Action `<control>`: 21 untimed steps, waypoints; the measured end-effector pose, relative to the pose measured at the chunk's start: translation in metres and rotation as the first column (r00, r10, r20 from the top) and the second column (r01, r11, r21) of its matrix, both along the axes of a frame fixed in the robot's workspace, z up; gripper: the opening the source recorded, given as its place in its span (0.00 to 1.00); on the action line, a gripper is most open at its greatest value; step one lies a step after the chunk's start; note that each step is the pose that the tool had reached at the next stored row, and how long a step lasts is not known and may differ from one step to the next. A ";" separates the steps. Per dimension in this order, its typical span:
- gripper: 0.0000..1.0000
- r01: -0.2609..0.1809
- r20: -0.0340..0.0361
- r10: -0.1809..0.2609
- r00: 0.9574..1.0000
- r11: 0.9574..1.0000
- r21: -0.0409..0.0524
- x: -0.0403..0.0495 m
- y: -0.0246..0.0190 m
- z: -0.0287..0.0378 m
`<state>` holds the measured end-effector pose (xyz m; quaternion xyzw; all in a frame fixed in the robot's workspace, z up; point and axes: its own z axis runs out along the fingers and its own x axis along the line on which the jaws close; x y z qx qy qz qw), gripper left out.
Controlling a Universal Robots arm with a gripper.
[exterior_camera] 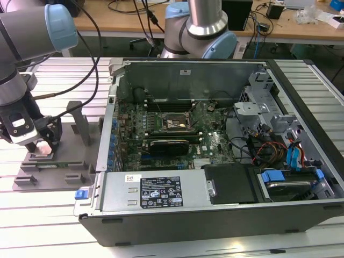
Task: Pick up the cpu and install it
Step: 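Pick up the cpu and move it towards the insertion slot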
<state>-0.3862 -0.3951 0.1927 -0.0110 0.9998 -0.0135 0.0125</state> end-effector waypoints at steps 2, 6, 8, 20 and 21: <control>0.61 0.000 0.000 0.000 1.000 1.000 0.000 0.0000 0.0000 -0.0003; 0.68 0.000 0.000 0.000 1.000 1.000 0.000 -0.0001 0.0000 0.0000; 0.68 0.000 0.001 0.000 1.000 1.000 0.000 -0.0009 0.0000 0.0001; 0.66 0.000 0.001 0.000 1.000 1.000 0.000 -0.0028 0.0002 -0.0034; 0.66 0.000 0.001 0.000 1.000 1.000 0.000 -0.0029 0.0002 -0.0034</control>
